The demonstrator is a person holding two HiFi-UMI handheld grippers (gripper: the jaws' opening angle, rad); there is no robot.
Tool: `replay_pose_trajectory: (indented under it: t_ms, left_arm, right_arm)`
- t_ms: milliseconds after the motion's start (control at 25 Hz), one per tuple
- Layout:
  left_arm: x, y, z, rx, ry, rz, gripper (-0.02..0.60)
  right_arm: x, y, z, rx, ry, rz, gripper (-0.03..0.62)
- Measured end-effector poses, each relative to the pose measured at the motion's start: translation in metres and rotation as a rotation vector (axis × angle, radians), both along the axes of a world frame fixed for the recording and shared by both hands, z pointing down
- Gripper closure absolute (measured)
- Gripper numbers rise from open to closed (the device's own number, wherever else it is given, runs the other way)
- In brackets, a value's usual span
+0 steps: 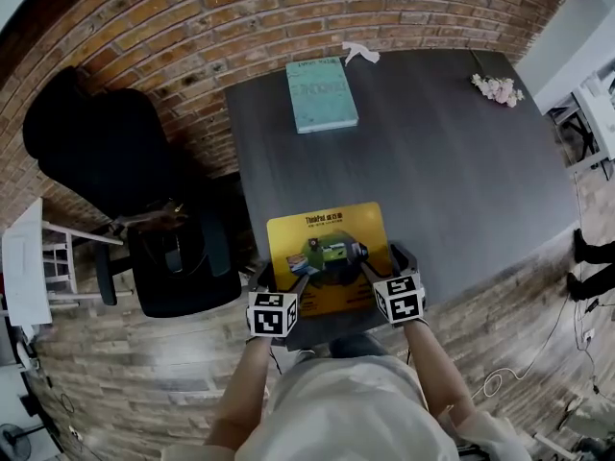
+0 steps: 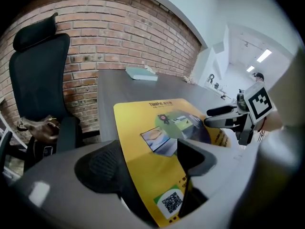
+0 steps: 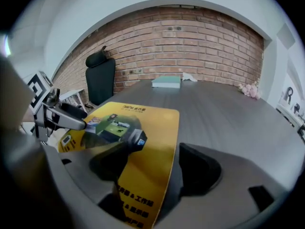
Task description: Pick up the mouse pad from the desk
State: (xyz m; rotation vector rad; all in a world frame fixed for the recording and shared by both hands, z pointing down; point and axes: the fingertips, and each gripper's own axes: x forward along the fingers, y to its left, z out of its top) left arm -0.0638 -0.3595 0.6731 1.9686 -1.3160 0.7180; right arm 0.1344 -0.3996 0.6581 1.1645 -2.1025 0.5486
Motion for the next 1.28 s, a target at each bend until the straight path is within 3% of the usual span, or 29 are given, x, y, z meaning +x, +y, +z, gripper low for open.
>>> replay_pose_trajectory:
  t_ms: [280, 360, 720, 1120, 1200, 1280]
  left_arm:
    - [-0.004, -0.001, 0.005, 0.0, -0.067, -0.017, 0.215]
    - [-0.005, -0.001, 0.006, 0.01, -0.095, -0.029, 0.242]
    - [-0.011, -0.004, 0.005, 0.023, -0.106, -0.105, 0.315]
    - [-0.009, -0.005, 0.005, 0.026, -0.107, -0.088, 0.34]
    - [-0.005, -0.005, 0.006, 0.033, -0.104, -0.075, 0.394]
    - [-0.005, -0.005, 0.005, 0.027, -0.097, -0.085, 0.402]
  right_arm:
    - [0.0, -0.003, 0.007, -0.014, -0.01, 0.009, 0.255]
    - [-0.001, -0.001, 0.007, -0.009, -0.011, 0.006, 0.255]
    - [-0.01, 0.005, 0.004, -0.002, -0.004, 0.011, 0.361]
    - [-0.025, 0.011, 0.005, 0.004, 0.035, -0.05, 0.493]
    - [-0.028, 0.012, 0.004, 0.013, 0.056, -0.073, 0.514]
    - [-0.031, 0.013, 0.002, 0.02, 0.067, -0.088, 0.525]
